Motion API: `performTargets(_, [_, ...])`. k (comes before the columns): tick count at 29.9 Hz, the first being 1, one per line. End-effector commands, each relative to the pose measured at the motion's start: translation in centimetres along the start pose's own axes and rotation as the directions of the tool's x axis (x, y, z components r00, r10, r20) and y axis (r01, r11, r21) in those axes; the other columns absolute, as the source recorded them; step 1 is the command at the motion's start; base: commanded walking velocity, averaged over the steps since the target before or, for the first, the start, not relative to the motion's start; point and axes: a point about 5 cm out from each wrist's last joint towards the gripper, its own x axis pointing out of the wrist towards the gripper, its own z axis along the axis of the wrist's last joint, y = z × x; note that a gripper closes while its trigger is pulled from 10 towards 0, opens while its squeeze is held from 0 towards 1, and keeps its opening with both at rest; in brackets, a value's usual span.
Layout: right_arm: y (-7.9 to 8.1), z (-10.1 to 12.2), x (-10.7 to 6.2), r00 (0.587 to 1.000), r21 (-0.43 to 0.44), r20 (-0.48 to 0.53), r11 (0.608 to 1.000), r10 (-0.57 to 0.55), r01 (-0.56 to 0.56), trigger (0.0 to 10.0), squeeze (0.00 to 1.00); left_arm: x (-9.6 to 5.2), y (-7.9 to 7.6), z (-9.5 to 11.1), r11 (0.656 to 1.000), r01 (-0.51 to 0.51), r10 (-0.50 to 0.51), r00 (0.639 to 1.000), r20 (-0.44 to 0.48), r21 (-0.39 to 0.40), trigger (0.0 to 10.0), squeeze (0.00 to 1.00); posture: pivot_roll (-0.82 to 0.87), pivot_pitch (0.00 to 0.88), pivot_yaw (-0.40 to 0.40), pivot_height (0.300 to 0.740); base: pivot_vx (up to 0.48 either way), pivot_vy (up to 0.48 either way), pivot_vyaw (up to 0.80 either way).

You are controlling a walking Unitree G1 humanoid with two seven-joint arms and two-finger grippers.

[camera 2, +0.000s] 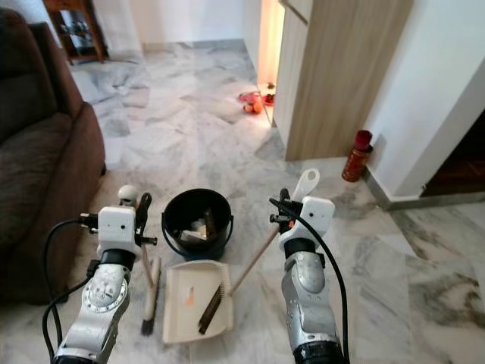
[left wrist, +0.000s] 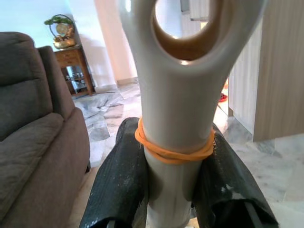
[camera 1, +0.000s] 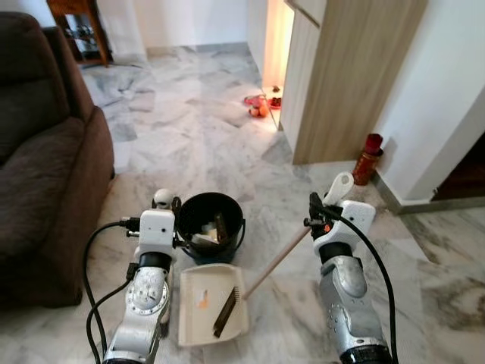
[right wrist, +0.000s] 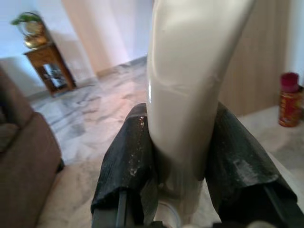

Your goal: Sweep floor

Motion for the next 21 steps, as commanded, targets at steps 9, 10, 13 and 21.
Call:
performTargets(9, [1.6, 2.3, -1.2, 0.985, 0.035, 0.109, 0.99, 0.135, -0.139, 10.0, 0.0, 0.2, 0.2, 0.6, 1.0, 0.001, -0.001, 1.0, 0.03, 0.008, 10.0, 0.0, 0.03, 0.0, 0.024, 0.74, 0.0, 0.0, 0.0])
performTargets(10, [1.7, 2.4, -1.3, 0.984, 0.037, 0.111, 0.989, 0.139, -0.144, 10.0, 0.0, 0.1, 0.2, 0.6, 1.0, 0.0, -0.001, 1.0, 0.03, 0.007, 10.0, 0.0, 0.03, 0.0, 0.024, 0.74, 0.0, 0.0, 0.0])
performTargets(13, [1.8, 2.9, -2.1, 0.98, 0.035, 0.127, 0.987, 0.154, -0.159, 10.0, 0.0, 0.1, 0.2, 0.6, 1.0, 0.001, -0.001, 1.0, 0.029, 0.008, 10.0, 0.0, 0.03, 0.0, 0.026, 0.74, 0.0, 0.0, 0.0])
performTargets(21, [0.8, 5.2, -3.1, 0.978, 0.01, 0.188, 0.996, 0.085, -0.089, 10.0, 0.0, 0.0, 0.4, 0.6, 1.0, -0.002, 0.002, 1.0, 0.029, 0.011, 10.0, 0.0, 0.02, 0.0, 0.032, 0.74, 0.0, 0.0, 0.0])
